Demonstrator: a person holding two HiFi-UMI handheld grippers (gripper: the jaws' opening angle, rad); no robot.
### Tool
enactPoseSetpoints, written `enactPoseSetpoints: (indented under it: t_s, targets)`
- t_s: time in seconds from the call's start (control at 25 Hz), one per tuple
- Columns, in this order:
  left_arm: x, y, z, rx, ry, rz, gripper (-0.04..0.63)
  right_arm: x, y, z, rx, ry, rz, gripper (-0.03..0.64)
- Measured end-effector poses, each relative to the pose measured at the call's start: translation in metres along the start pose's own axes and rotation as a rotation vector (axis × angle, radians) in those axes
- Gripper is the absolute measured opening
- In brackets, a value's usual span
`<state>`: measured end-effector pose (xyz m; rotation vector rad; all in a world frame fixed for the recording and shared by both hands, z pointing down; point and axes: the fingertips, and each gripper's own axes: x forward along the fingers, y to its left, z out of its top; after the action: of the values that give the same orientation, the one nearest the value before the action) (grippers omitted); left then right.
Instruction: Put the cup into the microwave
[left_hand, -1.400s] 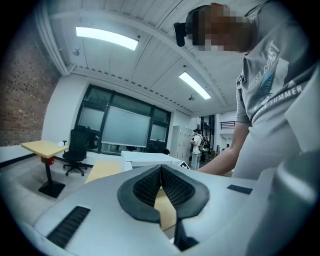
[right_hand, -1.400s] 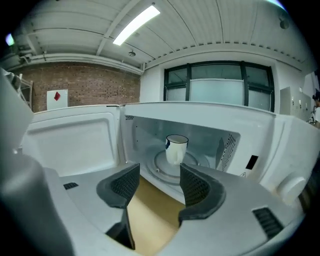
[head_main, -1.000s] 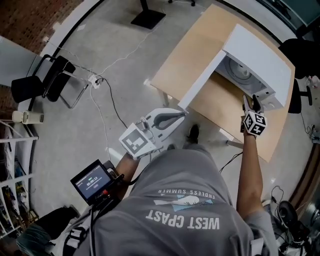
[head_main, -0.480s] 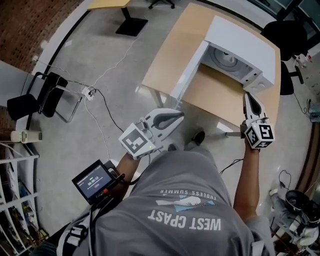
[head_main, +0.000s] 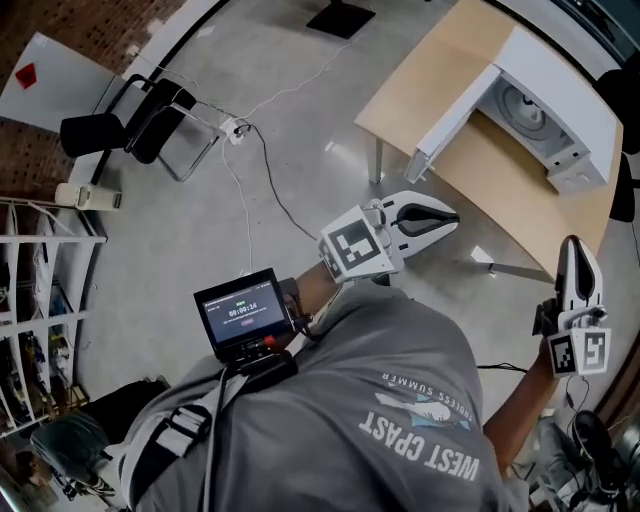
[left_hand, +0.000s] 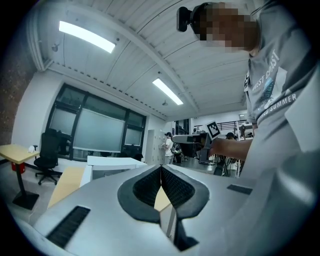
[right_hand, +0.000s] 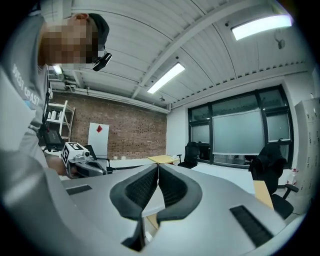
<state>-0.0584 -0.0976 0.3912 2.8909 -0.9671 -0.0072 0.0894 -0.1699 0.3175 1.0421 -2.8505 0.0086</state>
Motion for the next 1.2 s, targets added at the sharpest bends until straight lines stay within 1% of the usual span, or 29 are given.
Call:
enactPoseSetpoints:
  t_s: [0.12,0.24,0.36,0.48,0.56,0.64,0.76,0.84,1.0,1.08,1.2]
  targets:
    - [-0.011,-0.035,-0.002,-0.005,0.012,-0.006,0.021,-0.034,0.034,0.012,-0.038,-0.004,0.005,0.019]
    - [-0.017,-0.081,-0.007,-0.005,0.031,-0.028,0.020,-0.085,0.060,0.001,-0.031,0.003,-0.001,0.020]
    - [-0.009,-0.129,-0.018,-0.001,0.043,-0.066,0.020,-0.138,0.077,-0.015,-0.009,0.008,-0.017,0.020]
    - [0.005,-0.180,-0.033,0.033,0.061,-0.132,0.020,-0.199,0.083,-0.033,-0.007,0.002,-0.073,0.020]
    - [0.009,-0.210,-0.038,0.058,0.074,-0.161,0.020,-0.231,0.094,-0.038,0.003,-0.020,-0.088,0.019]
    - [0.004,-0.235,-0.036,0.078,0.077,-0.178,0.020,-0.254,0.108,-0.039,0.011,-0.023,-0.095,0.018]
    - [-0.014,-0.268,-0.027,0.107,0.079,-0.187,0.020,-0.284,0.135,-0.042,-0.019,0.005,-0.095,0.018]
    - [-0.033,-0.286,-0.018,0.121,0.072,-0.181,0.020,-0.298,0.158,-0.038,-0.021,0.000,-0.084,0.018]
    - [-0.088,-0.306,0.003,0.145,0.060,-0.172,0.020,-0.304,0.214,-0.015,-0.003,-0.036,-0.084,0.018]
    - [-0.108,-0.310,0.008,0.154,0.058,-0.176,0.020,-0.302,0.236,-0.008,-0.016,-0.037,-0.079,0.018]
    - [-0.131,-0.306,0.011,0.165,0.047,-0.184,0.020,-0.294,0.259,-0.003,-0.031,-0.024,-0.084,0.018]
